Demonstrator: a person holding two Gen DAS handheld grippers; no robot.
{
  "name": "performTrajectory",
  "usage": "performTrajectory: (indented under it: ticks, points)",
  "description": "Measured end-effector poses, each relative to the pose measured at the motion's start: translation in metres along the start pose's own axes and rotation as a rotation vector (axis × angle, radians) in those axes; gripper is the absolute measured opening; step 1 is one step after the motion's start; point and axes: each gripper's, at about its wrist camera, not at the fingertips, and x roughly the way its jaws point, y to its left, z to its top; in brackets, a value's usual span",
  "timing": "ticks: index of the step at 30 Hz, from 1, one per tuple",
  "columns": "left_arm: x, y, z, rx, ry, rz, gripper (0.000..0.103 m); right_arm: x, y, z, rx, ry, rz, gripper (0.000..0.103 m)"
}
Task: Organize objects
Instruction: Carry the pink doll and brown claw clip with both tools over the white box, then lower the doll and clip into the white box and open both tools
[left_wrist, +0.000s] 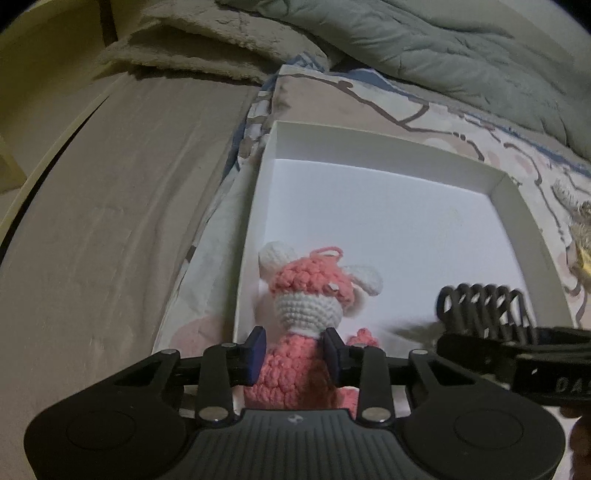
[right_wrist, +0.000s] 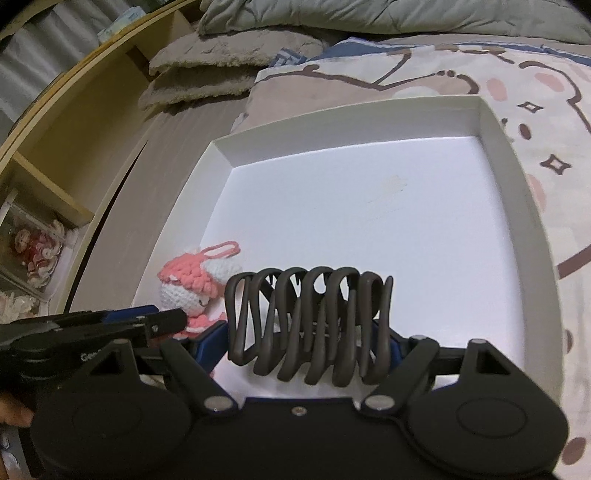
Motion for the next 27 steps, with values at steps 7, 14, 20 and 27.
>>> performTrajectory:
  ticks: [7,14,20,27]
  points:
    - [-0.01,0.005,0.0,-0.042,-0.026,0.003,0.039,0.004,0.009,-0.002,0.034,0.033,0.044,0.094]
    - [-0.017,0.002,-0.001,-0.057,-0.034,-0.002,0.041,-0.013,0.006,0.002,0.035,0.01,0.024,0.097]
    - [-0.029,-0.004,-0.003,-0.066,-0.047,-0.011,0.048,-0.024,0.001,0.004,0.028,-0.007,0.026,0.097]
    - [-0.053,-0.013,-0.005,-0.074,-0.095,-0.018,0.073,-0.048,-0.002,0.007,-0.05,-0.049,0.049,0.097]
